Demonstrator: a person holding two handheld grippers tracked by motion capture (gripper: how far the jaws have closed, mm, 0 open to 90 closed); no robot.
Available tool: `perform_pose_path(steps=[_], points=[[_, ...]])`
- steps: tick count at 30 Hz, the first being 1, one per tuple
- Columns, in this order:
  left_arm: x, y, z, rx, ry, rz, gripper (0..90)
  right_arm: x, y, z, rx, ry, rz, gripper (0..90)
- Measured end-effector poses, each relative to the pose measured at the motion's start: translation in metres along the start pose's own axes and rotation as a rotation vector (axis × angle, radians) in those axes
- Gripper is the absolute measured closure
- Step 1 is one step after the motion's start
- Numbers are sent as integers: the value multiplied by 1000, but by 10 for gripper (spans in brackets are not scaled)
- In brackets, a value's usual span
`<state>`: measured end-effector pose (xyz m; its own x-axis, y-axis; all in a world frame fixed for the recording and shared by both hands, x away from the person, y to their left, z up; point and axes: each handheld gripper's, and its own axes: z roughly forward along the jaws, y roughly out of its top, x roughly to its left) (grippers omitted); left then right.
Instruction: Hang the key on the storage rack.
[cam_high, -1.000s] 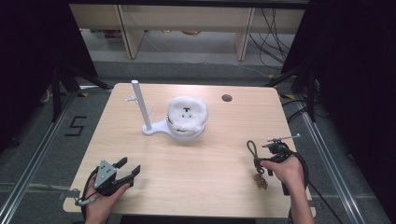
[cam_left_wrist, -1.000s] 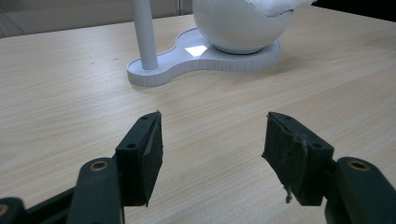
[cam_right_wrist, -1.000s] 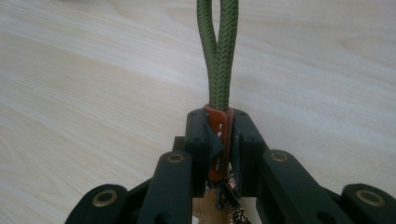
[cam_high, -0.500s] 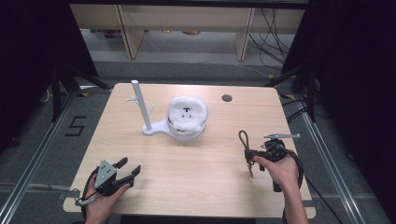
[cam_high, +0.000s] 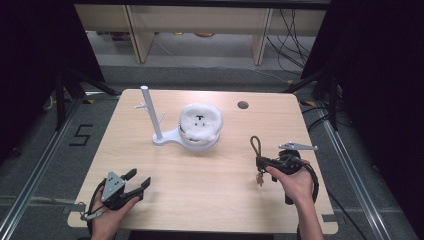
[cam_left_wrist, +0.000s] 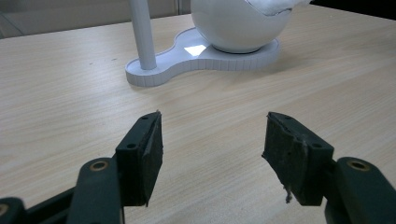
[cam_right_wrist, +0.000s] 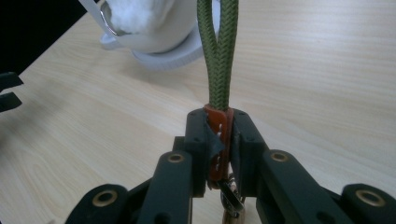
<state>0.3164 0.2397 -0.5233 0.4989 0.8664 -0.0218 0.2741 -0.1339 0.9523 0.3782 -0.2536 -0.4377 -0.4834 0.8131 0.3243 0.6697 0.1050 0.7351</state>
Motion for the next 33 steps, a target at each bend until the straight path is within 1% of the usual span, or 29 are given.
perform_pose_path(steps=[1, 3, 6, 8, 9, 10, 11, 12, 13, 14, 15, 16, 17, 18, 19, 20, 21, 22, 23, 25, 26, 27, 28, 29, 30, 31, 32, 33], points=[[0, 0, 0, -1, 0, -2, 368, 1, 0, 0, -16, 15, -1, 796], [0, 0, -1, 11, 8, 0, 368, 4, 1, 2, -36, 12, -19, 796], [0, 0, -1, 10, 6, 1, 368, 8, 2, 5, -58, 44, -35, 796], [0, 0, -2, 11, 6, 0, 367, 9, 2, 8, -80, 66, -37, 795], [0, 0, -2, 11, 7, -1, 367, 10, 2, 10, -88, 64, -40, 795], [0, 0, -1, 12, 6, -2, 368, 11, 2, 12, -95, 83, -32, 796], [0, 0, -1, 13, 7, -3, 368, 12, 3, 14, -113, 78, -54, 795], [1, 0, 1, 2, 1, -1, 368, 16, 3, 15, -110, 82, -23, 796], [0, 0, 0, 19, 14, -9, 369, 16, 4, 15, -113, 92, -41, 795], [0, 0, 0, 16, 11, -9, 369, 15, 5, 16, -126, 92, -62, 795], [1, 0, 1, 0, 0, -5, 369, 18, 6, 15, -128, 88, -50, 795], [0, 0, 0, 0, 7, -15, 368, 21, 6, 15, -142, 90, -44, 795], [1, 0, 0, -2, 3, -19, 368, 22, 6, 14, -148, 106, -32, 795], [1, 0, 0, -1, 0, -16, 368, 22, 7, 14, -155, 108, -32, 795], [1, 0, -1, 15, 8, -18, 368, 19, 7, 16, -180, 89, -82, 795], [0, 0, 0, 7, 9, -18, 368, 19, 8, 15, -171, 86, -82, 795], [1, 0, 0, -4, -1, -11, 368, 22, 7, 15, -168, 101, -48, 795], [0, 0, -1, 6, 10, -14, 368, 22, 6, 16, -180, 105, -47, 795], [0, 0, -1, 14, 12, -11, 368, 24, 6, 15, -183, 121, -39, 795], [0, 0, -1, 12, 13, -14, 368, 23, 6, 18, -204, 120, -79, 795], [0, 0, -1, 11, 13, -14, 368, 23, 6, 18, -208, 109, -97, 795], [0, 0, -1, 10, 13, -13, 368, 25, 6, 18, -206, 117, -93, 795], [0, 0, -1, 11, 14, -12, 368, 26, 6, 21, -237, 118, -104, 795], [0, 0, -1, 11, 12, -12, 368, 31, 5, 20, -222, 137, -50, 795], [0, 0, -1, 12, 14, -11, 368, 32, 5, 22, -246, 133, -79, 795], [0, 0, -1, 13, 13, -11, 368, 32, 5, 23, -251, 134, -103, 795], [0, 0, -1, 13, 13, -12, 368, 36, 5, 26, -267, 150, -101, 795], [0, 0, -1, 13, 13, -15, 368, 38, 4, 26, -260, 135, -108, 795]])
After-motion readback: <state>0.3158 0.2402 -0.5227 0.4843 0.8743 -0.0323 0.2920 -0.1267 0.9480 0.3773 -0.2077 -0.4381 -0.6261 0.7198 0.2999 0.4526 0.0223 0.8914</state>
